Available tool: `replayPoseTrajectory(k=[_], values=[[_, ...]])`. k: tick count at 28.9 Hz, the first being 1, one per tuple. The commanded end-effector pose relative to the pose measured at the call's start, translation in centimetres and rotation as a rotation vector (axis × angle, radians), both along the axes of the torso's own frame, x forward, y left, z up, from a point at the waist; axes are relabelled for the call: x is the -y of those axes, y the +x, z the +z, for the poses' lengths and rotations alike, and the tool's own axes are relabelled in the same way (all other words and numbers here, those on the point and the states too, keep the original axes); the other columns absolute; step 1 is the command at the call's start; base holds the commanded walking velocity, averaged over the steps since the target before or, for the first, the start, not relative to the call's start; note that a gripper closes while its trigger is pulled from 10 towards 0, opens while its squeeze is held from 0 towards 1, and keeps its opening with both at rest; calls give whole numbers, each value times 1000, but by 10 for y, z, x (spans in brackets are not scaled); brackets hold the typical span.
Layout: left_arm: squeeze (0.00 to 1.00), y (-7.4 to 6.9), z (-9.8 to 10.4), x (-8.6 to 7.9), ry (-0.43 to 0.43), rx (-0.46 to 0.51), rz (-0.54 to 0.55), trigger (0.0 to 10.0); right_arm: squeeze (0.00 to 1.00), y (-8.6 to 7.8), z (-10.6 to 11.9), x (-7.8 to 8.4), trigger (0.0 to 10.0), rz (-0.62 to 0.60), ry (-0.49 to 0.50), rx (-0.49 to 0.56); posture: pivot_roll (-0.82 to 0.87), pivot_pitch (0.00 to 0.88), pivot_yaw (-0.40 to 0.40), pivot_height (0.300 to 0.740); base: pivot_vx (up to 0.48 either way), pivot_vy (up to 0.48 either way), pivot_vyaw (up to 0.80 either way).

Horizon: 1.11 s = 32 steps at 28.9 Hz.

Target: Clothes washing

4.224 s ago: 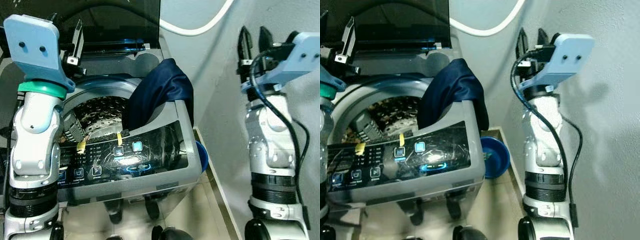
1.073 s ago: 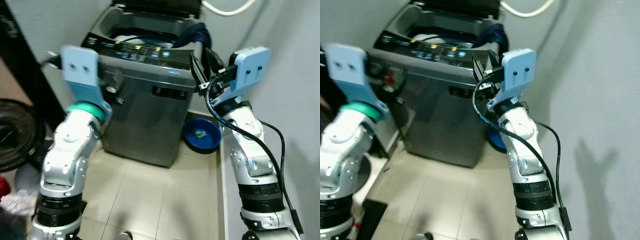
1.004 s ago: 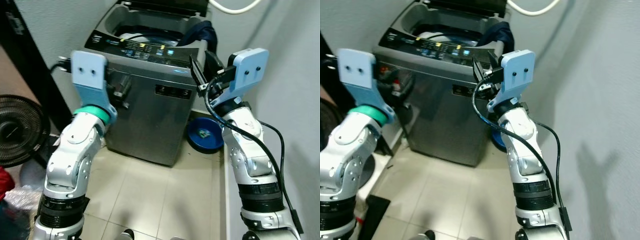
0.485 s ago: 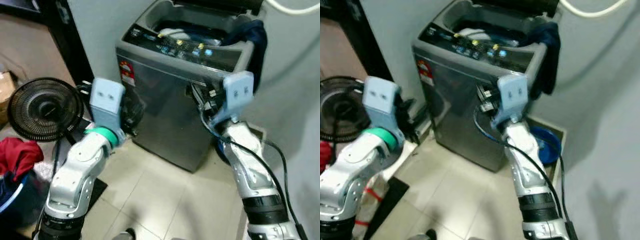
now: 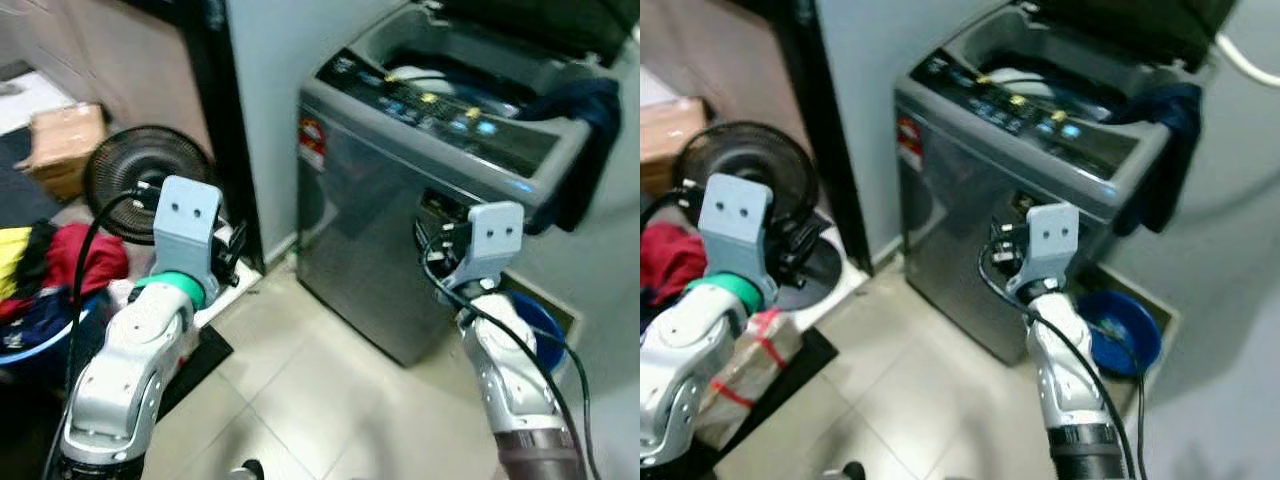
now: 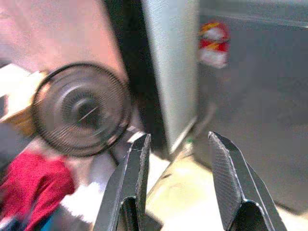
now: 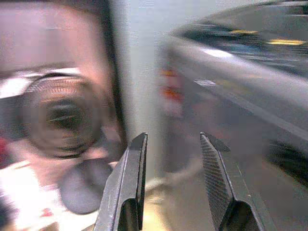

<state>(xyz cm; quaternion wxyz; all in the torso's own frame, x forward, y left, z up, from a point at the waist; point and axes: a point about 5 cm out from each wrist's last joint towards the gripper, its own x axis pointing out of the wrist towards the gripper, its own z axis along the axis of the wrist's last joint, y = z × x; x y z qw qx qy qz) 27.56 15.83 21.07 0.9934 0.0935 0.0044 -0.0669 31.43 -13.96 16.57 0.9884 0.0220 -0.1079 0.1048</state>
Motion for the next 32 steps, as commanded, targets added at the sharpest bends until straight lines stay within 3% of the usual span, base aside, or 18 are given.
replayPoseTrajectory(k=[1, 12, 21, 25, 32], values=[[0, -3, -3, 3, -1, -21, -26, 10000, 0, -1, -2, 5, 10000, -16, -2, -4, 47, 35, -2, 740, 0, 0, 763], [0, -4, 0, 7, 8, -13, -22, 10000, 0, -1, -2, 4, 10000, -12, 2, 4, 48, 39, -2, 740, 0, 0, 757], [0, 4, 14, 21, -55, 85, -33, 10000, 0, -2, 6, -7, 10000, 45, 57, 28, 45, 50, -7, 740, 0, 0, 0], [0, 11, 17, 22, -16, 117, 6, 10000, 0, -2, 7, -9, 10000, 59, 67, 36, 41, 53, -7, 740, 0, 0, 0], [0, 19, 19, 22, 7, 135, 59, 10000, 0, -3, 6, -12, 10000, 62, 12, 40, 34, 57, -7, 740, 480, 0, 640]])
